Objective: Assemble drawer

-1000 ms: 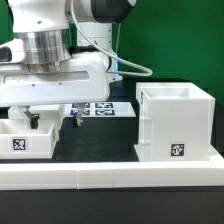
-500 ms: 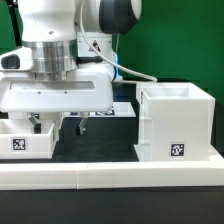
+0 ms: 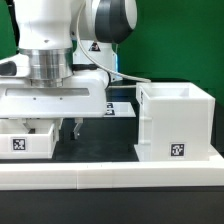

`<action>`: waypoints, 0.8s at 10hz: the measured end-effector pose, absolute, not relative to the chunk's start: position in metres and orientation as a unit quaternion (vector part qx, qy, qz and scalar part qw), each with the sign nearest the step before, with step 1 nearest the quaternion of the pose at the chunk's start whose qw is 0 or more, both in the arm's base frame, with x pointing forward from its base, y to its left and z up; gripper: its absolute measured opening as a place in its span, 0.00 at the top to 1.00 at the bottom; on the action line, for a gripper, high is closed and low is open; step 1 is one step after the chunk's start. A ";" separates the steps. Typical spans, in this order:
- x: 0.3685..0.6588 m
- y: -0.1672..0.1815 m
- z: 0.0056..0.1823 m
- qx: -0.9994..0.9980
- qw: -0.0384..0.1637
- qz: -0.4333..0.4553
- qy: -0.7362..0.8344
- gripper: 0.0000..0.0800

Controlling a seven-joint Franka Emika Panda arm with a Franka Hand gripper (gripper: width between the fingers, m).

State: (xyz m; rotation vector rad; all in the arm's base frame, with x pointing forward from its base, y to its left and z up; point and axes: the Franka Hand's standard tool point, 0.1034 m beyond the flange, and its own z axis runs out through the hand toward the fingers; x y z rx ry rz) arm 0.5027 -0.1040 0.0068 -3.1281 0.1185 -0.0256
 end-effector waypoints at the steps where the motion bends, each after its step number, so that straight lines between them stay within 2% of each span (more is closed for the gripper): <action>1: 0.503 -0.104 0.007 -0.999 0.006 -0.008 0.038 0.41; 2: 0.503 -0.104 0.007 -0.999 0.006 -0.008 0.038 0.41; 3: 0.503 -0.104 0.007 -0.999 0.006 -0.008 0.038 0.65; 4: 0.503 -0.104 0.007 -0.999 0.006 -0.008 0.038 0.65; 5: 0.503 -0.101 0.007 -0.999 0.007 -0.008 0.036 0.86; 6: 0.504 -0.098 0.007 -0.999 0.008 -0.008 0.032 0.95; 8: 0.504 -0.098 0.007 -0.999 0.008 -0.008 0.032 0.95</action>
Offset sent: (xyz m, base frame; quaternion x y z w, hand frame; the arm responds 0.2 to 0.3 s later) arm 0.0000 0.0000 0.0000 0.0000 0.0000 0.0000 1.0000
